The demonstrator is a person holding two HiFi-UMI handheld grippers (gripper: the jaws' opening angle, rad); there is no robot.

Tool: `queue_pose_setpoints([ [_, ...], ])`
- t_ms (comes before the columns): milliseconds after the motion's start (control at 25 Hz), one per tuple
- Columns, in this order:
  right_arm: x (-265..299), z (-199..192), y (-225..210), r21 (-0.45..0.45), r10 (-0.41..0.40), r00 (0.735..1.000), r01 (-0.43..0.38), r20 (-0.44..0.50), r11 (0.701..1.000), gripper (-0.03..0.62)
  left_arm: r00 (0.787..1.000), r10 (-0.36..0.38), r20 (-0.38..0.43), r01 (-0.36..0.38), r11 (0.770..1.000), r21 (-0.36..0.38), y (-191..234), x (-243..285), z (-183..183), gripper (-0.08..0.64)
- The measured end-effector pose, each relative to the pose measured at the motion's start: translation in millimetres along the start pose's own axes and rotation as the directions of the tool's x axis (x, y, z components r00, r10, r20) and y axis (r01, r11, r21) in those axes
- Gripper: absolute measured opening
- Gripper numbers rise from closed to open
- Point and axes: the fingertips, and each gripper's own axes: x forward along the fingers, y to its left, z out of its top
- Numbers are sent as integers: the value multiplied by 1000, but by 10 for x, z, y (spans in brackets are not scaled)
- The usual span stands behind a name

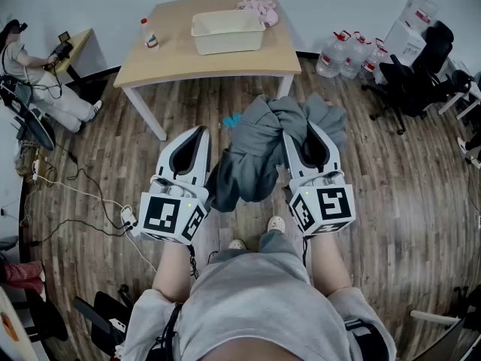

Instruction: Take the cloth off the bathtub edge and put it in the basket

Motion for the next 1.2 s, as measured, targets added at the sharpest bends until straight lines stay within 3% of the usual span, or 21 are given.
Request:
queue_pose_setpoints([
  [960, 71, -42, 139, 16, -30, 1000, 30, 3, 999, 156, 1000, 7, 10, -7, 1000, -22, 212, -71, -70, 14],
  [1200, 308, -107, -62, 40, -30, 1000, 30, 1, 999, 158, 1000, 19, 14, -18, 999, -33, 357, 227, -166, 14],
])
